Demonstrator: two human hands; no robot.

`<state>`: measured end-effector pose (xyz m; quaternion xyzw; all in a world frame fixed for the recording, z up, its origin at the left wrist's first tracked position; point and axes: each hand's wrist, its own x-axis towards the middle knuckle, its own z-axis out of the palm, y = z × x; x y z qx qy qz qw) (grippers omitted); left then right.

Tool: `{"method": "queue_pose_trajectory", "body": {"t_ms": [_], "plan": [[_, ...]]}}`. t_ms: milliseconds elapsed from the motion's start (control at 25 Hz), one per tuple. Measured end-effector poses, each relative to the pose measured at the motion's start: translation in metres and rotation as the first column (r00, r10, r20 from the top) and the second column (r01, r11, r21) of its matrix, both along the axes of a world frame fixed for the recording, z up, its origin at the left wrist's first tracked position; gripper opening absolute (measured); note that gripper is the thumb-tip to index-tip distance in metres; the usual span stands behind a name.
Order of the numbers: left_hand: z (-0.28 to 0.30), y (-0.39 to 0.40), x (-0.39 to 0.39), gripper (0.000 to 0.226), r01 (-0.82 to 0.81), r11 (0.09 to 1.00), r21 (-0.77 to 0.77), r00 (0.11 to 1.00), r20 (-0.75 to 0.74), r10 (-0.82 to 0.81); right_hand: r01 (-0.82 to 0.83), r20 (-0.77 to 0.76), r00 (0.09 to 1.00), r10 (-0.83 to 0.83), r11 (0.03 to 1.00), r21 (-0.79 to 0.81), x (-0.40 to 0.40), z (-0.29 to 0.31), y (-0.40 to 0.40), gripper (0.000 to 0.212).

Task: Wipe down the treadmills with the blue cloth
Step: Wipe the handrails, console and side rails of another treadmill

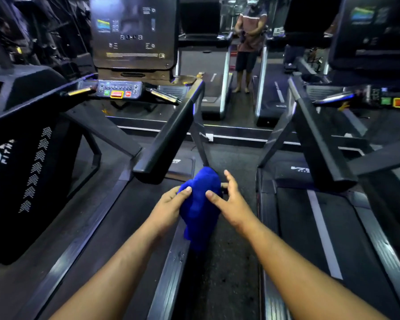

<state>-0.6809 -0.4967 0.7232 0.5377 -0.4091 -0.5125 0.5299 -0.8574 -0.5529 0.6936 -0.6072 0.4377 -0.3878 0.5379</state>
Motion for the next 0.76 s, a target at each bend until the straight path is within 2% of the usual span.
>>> {"method": "queue_pose_trajectory", "body": {"t_ms": [120, 240, 320, 400, 480, 560, 760], "plan": [[0.006, -0.009, -0.046, 0.026, 0.136, 0.991, 0.01, 0.986, -0.1, -0.134, 0.03, 0.127, 0.991, -0.037, 0.998, 0.054, -0.053, 0.0, 0.009, 0.045], [-0.003, -0.022, -0.089, 0.033, 0.173, 0.985, -0.012, 0.983, -0.064, -0.173, 0.273, 0.201, 0.941, -0.271, 0.962, 0.02, -0.09, 0.007, 0.018, 0.029], [-0.009, -0.033, -0.119, 0.034, 0.275, 0.961, -0.018, 0.961, -0.007, -0.275, 0.442, 0.148, 0.891, -0.429, 0.895, -0.063, -0.117, 0.011, 0.016, 0.025], [-0.013, -0.049, -0.143, 0.024, 0.336, 0.941, -0.044, 0.941, 0.055, -0.333, 0.566, 0.016, 0.821, -0.571, 0.811, -0.145, -0.143, 0.016, 0.012, 0.023], [-0.009, -0.07, -0.164, 0.02, 0.321, 0.942, -0.095, 0.946, 0.071, -0.315, 0.672, -0.123, 0.697, -0.707, 0.703, -0.234, -0.164, 0.021, 0.01, 0.027], [-0.006, -0.094, -0.185, 0.019, 0.359, 0.923, -0.141, 0.933, 0.059, -0.354, 0.752, -0.19, 0.539, -0.821, 0.57, -0.332, -0.178, 0.03, 0.007, 0.033], [0.016, -0.169, -0.237, 0.04, 0.498, 0.831, -0.247, 0.867, 0.131, -0.481, 0.763, -0.145, 0.249, -0.958, 0.286, -0.58, -0.212, 0.084, -0.036, 0.048]]}}
